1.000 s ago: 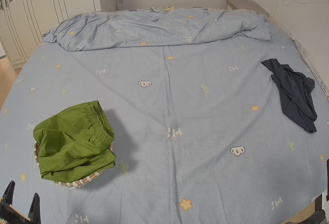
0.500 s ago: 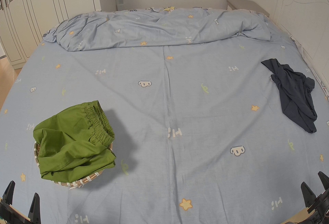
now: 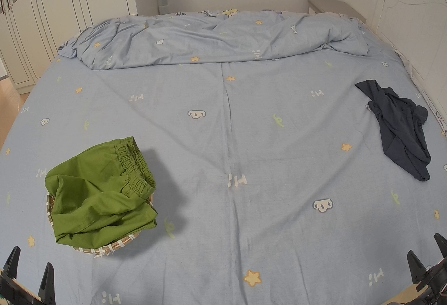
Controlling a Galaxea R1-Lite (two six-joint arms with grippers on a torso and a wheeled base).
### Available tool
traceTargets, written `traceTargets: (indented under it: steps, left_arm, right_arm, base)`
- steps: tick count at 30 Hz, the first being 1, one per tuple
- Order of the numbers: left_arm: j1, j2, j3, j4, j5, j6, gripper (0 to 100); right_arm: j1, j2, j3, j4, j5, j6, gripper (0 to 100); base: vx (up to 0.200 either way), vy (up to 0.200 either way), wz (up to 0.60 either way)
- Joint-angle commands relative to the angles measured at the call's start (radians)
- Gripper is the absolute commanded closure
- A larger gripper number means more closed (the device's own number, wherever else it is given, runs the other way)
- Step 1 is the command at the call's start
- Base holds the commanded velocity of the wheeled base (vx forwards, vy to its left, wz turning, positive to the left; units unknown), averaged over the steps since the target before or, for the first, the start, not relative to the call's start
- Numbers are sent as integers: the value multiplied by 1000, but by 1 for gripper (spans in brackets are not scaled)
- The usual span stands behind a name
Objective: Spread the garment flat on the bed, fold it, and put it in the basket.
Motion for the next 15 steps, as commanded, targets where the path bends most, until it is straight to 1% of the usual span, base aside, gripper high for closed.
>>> traceTargets:
  steps: [1, 15]
  left_arm:
    - [0, -16, 18, -1, 1, -1, 0]
    - [0, -16, 18, -1, 1, -1, 0]
  right_arm:
    - [3, 0, 16, -7, -15, -8, 0]
    - [1, -5, 18, -10, -22, 0, 0]
  base:
    - [0, 0, 0]
    - [0, 0, 0]
